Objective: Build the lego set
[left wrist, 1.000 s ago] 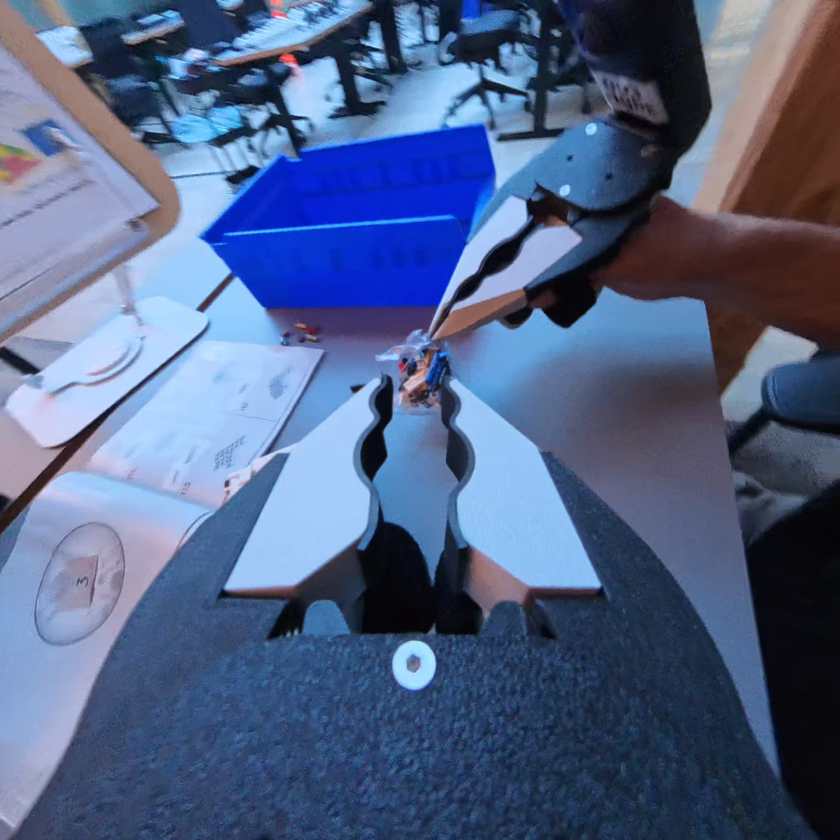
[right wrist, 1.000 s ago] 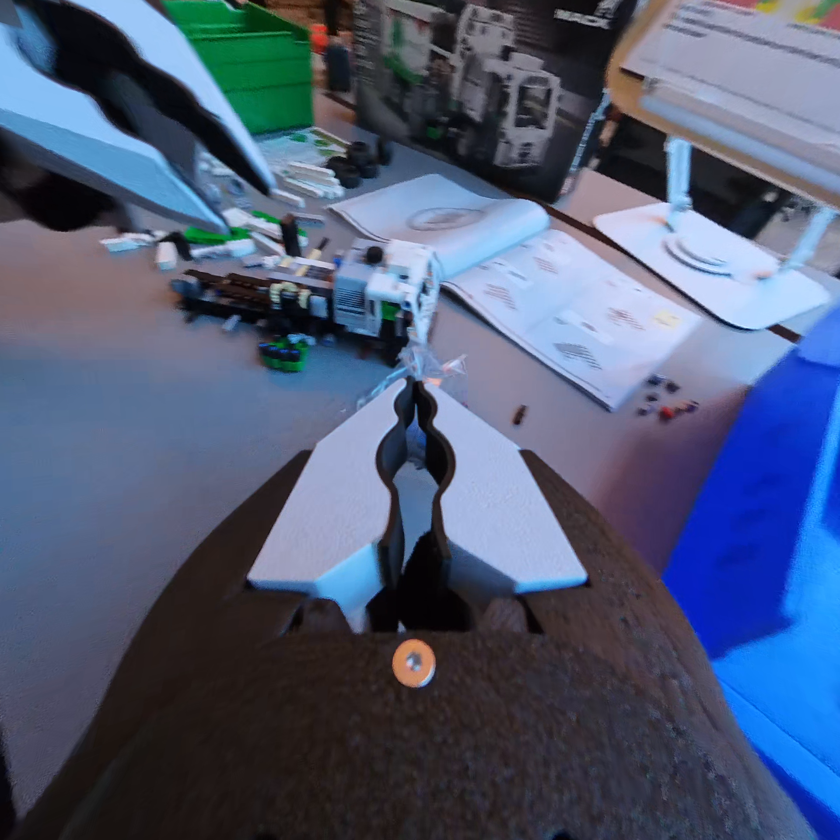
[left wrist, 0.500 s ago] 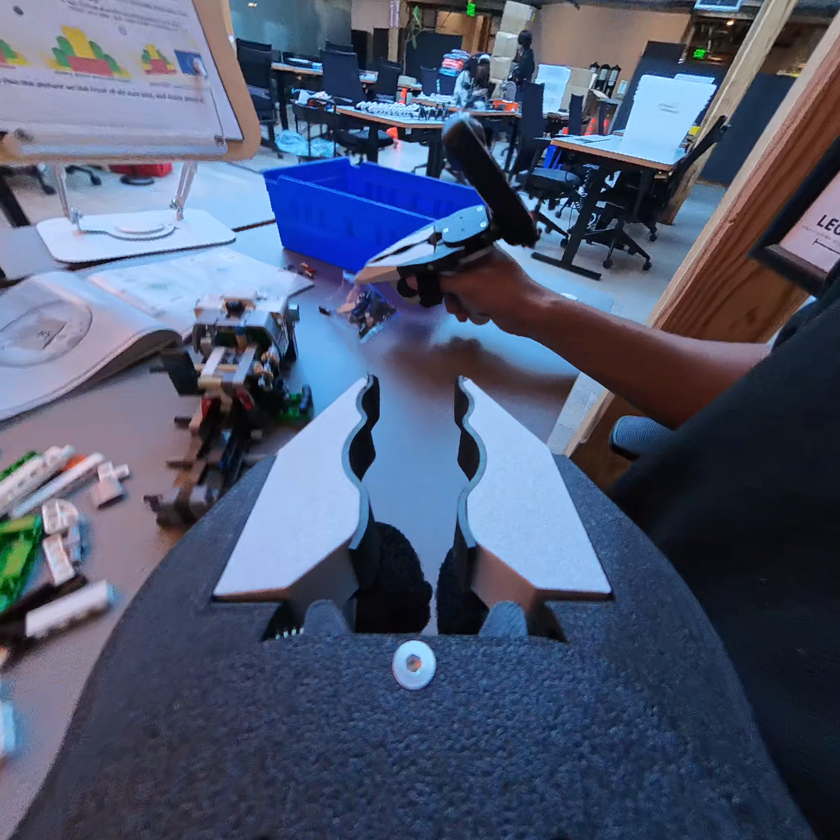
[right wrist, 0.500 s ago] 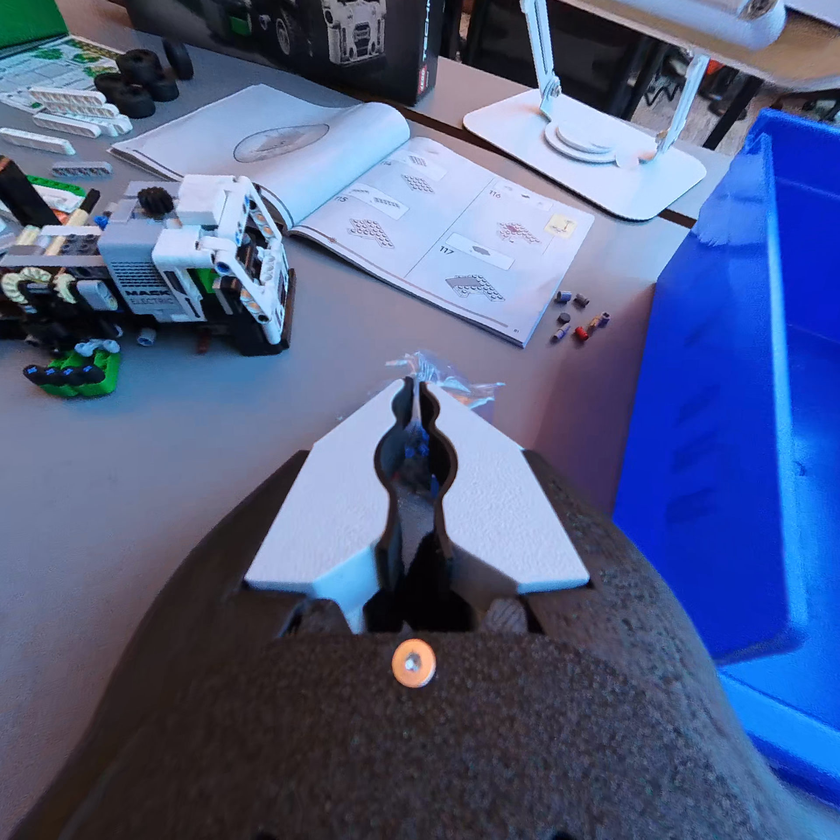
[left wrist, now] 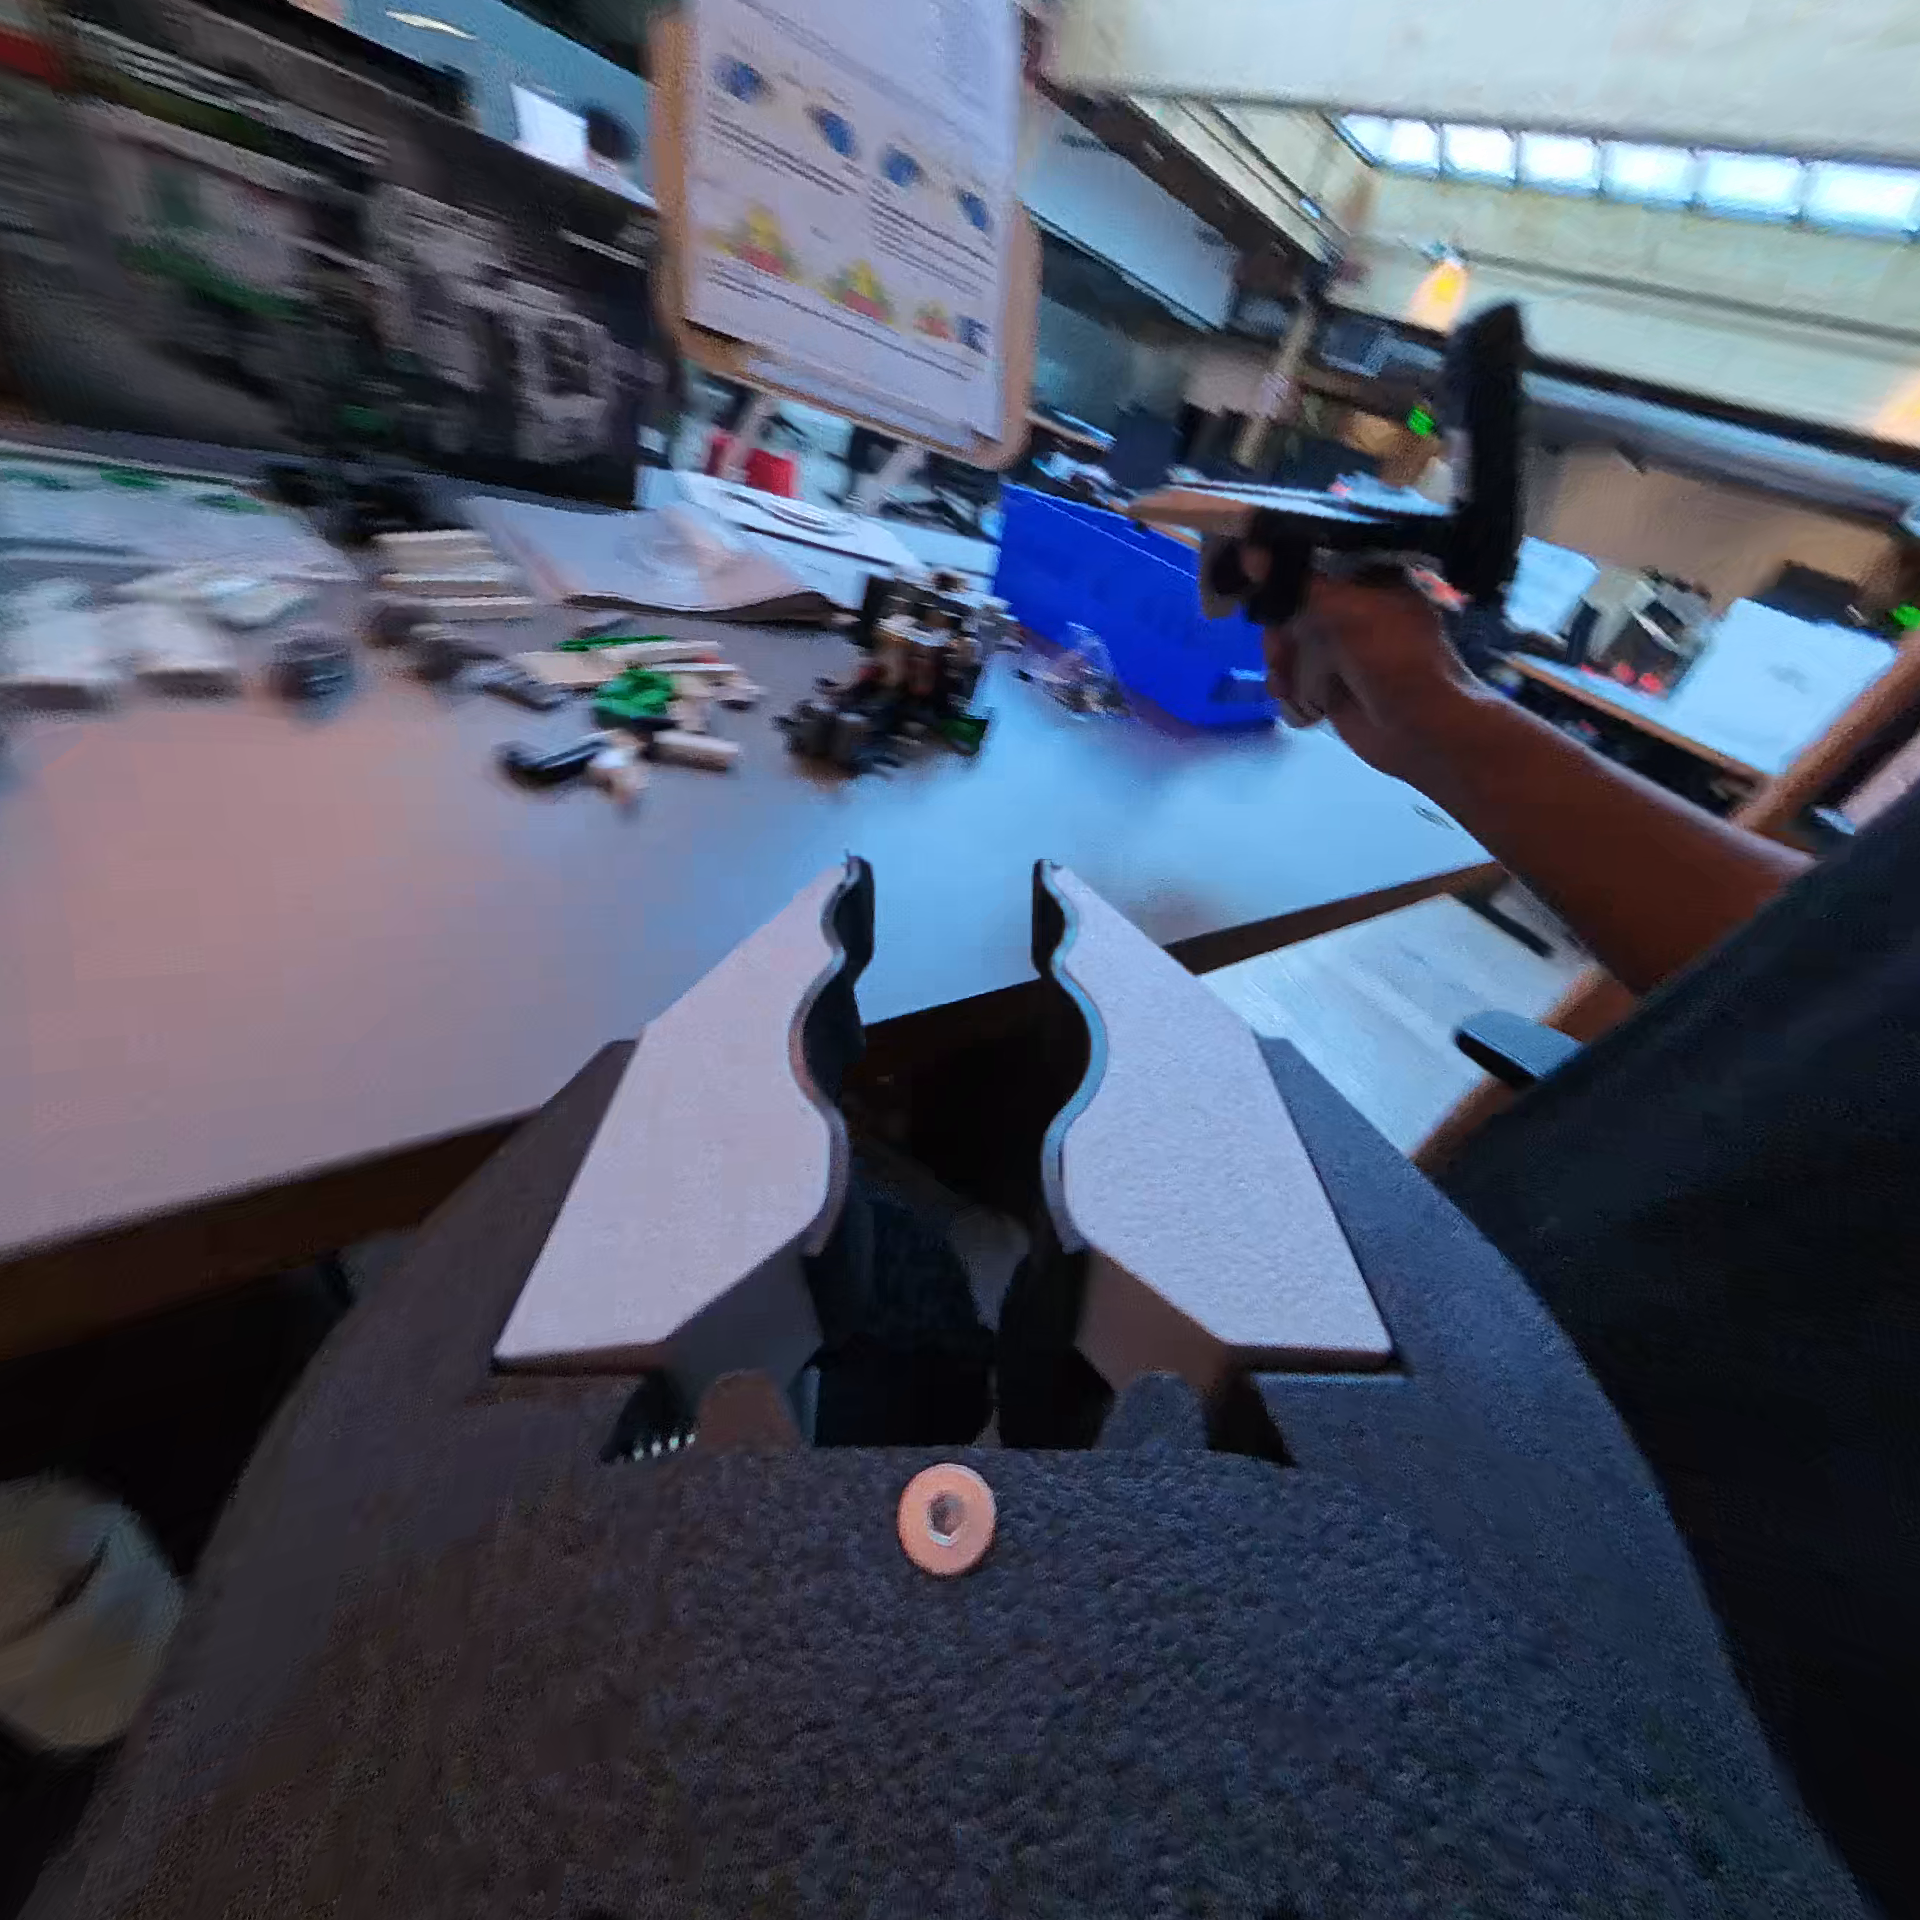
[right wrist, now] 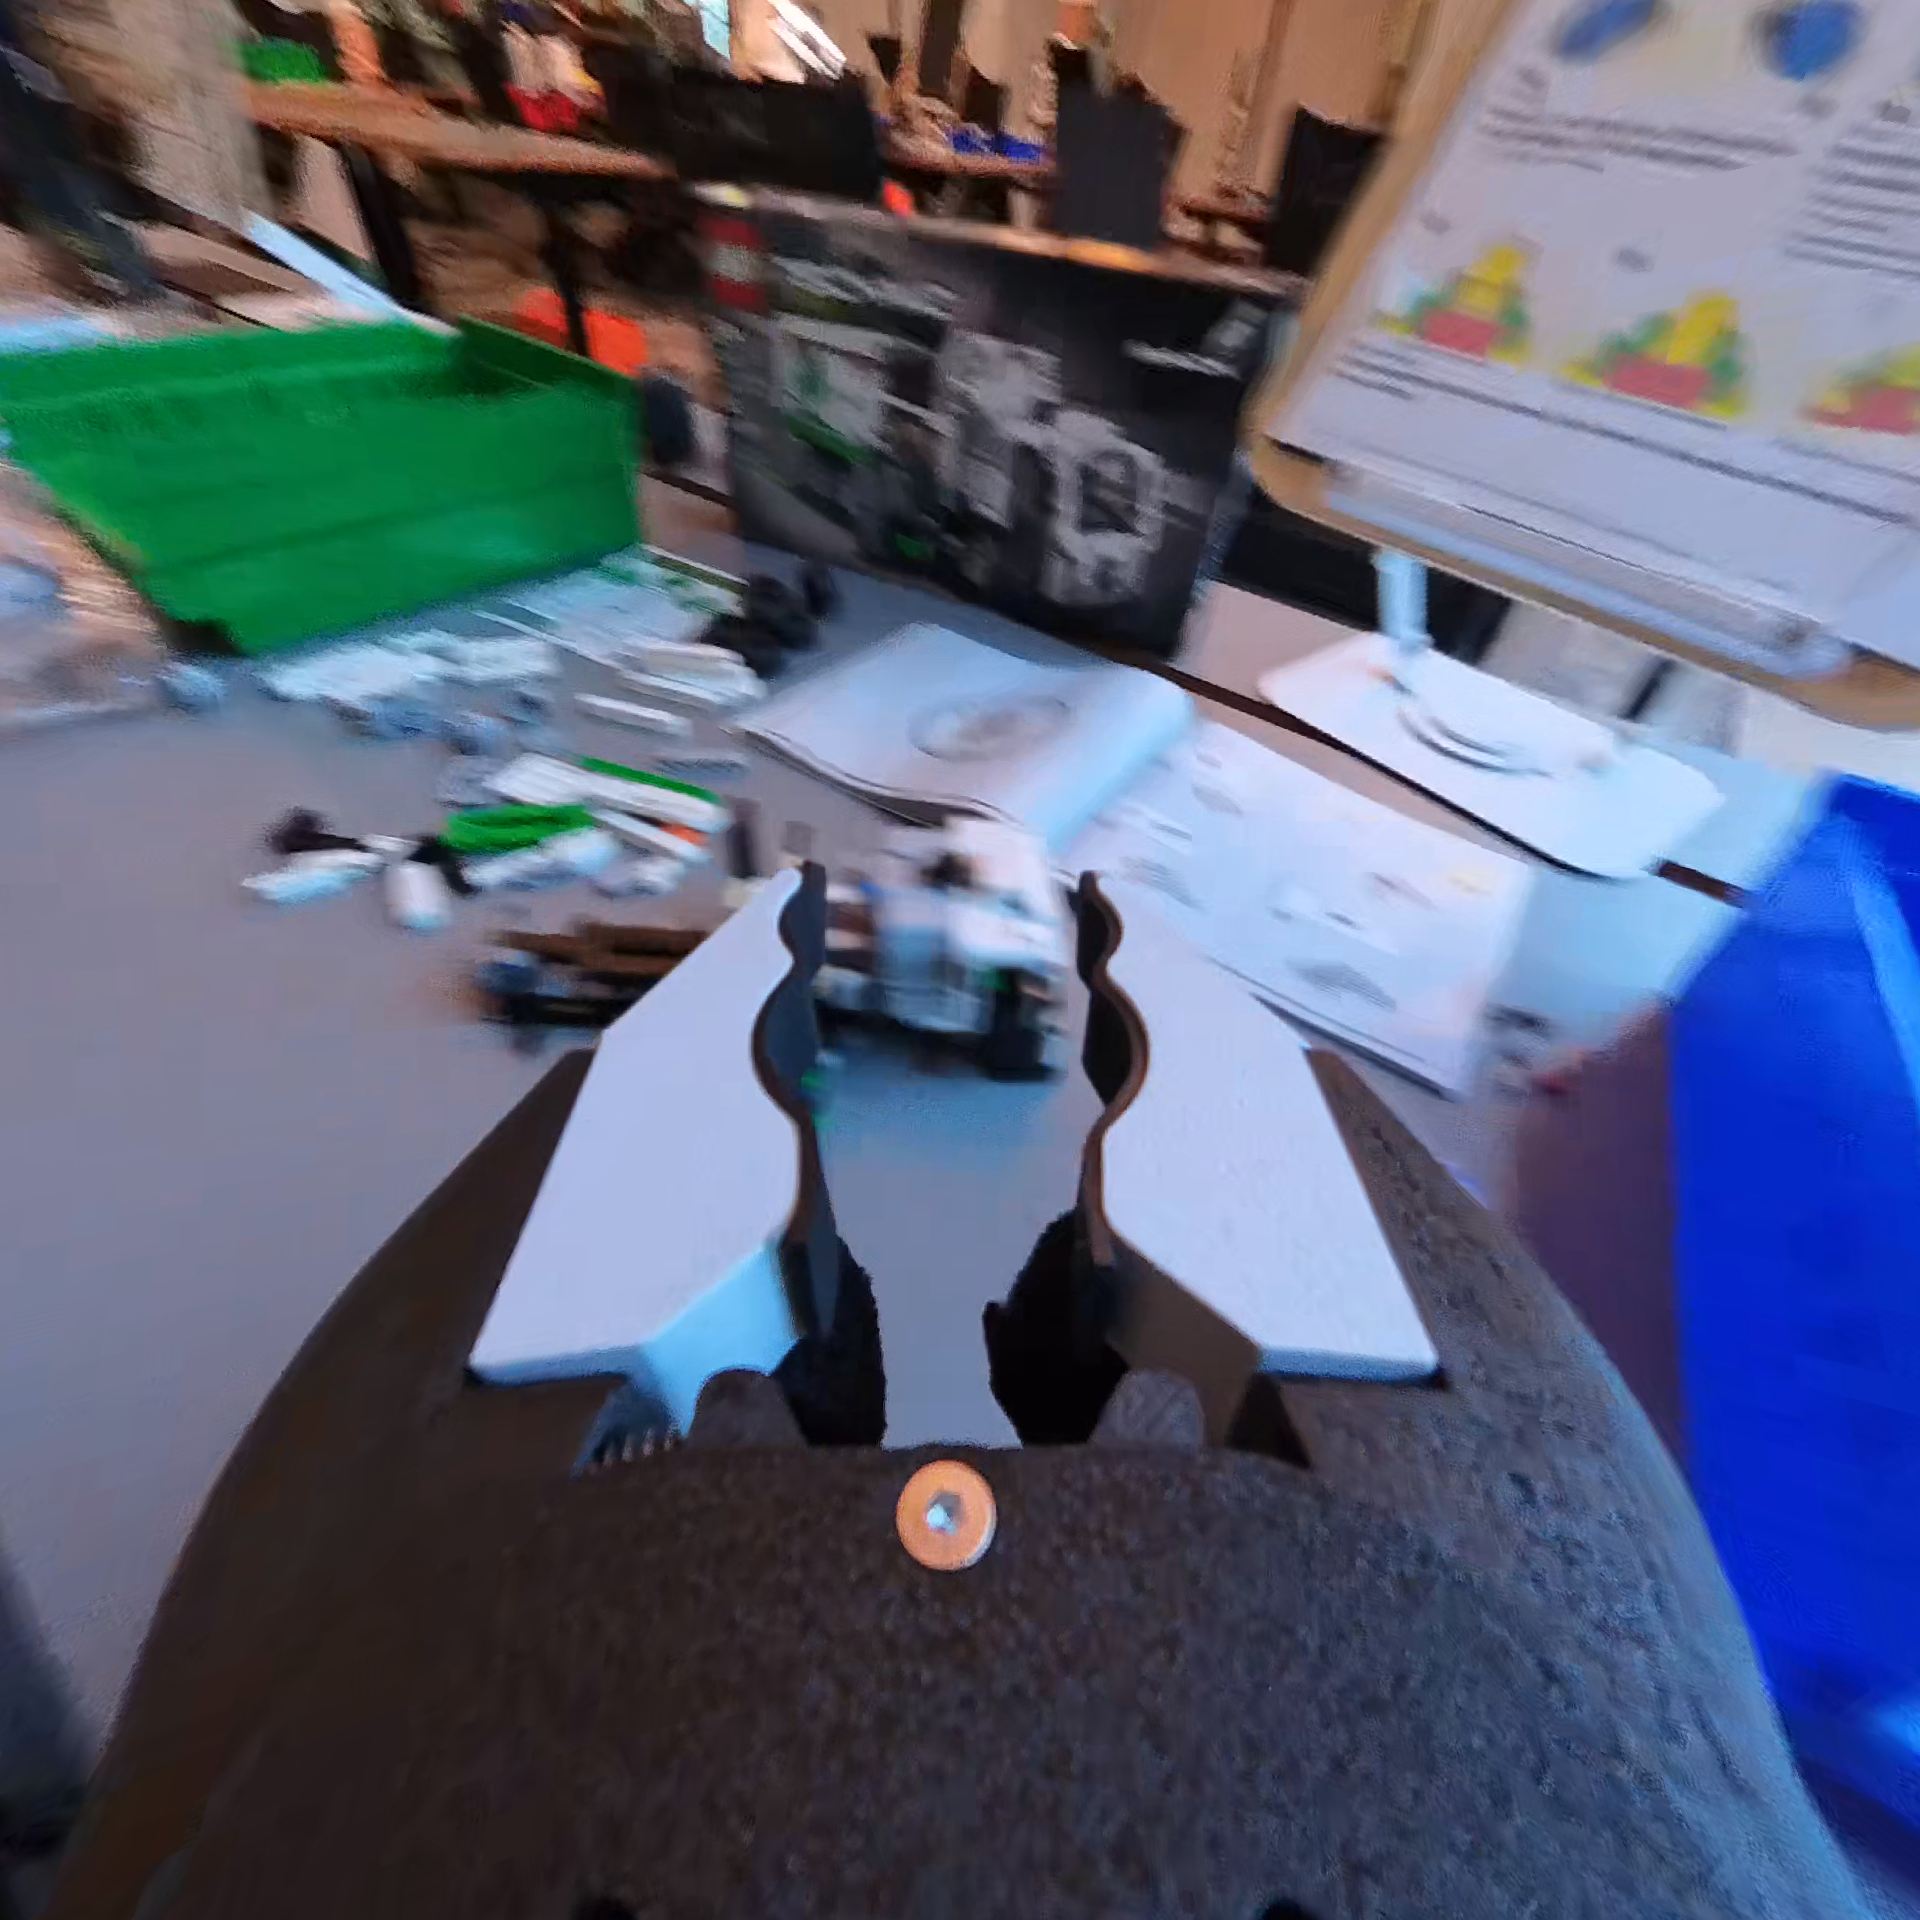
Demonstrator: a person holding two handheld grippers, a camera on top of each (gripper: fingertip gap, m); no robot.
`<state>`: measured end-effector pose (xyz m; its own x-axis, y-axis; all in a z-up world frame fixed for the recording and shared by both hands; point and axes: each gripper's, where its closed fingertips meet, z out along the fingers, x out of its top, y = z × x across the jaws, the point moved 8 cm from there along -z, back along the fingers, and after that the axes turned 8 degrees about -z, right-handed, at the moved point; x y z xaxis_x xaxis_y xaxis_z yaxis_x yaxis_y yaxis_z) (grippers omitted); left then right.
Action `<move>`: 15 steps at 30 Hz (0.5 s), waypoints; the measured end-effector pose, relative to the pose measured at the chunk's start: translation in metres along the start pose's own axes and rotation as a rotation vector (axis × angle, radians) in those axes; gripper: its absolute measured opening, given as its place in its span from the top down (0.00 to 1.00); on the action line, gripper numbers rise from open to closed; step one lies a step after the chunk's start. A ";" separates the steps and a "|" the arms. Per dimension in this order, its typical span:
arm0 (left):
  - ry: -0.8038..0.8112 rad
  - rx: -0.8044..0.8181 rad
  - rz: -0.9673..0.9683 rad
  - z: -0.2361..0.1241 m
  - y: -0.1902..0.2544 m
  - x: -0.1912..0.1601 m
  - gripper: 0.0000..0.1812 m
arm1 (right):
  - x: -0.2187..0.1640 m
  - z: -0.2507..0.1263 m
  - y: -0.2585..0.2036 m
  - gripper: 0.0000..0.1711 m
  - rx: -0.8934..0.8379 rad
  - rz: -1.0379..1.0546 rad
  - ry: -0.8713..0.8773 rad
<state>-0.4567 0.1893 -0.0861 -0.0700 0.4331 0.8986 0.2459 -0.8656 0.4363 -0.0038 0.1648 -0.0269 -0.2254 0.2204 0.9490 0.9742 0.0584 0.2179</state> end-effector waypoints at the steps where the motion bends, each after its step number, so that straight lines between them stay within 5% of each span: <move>1: 0.029 0.044 -0.020 -0.021 -0.011 -0.001 0.85 | 0.009 0.004 -0.025 0.72 0.064 0.009 0.030; 8: -0.096 0.469 -0.011 -0.117 -0.100 -0.079 0.84 | 0.026 0.042 -0.199 0.79 0.469 0.008 0.123; 15: -0.263 0.547 -0.057 -0.117 -0.158 -0.196 0.83 | 0.009 0.086 -0.264 0.83 0.665 -0.029 0.113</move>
<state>-0.5946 0.2122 -0.3259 0.1266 0.5830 0.8026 0.7145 -0.6148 0.3338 -0.2633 0.2351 -0.0951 -0.2142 0.1082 0.9708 0.7475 0.6579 0.0916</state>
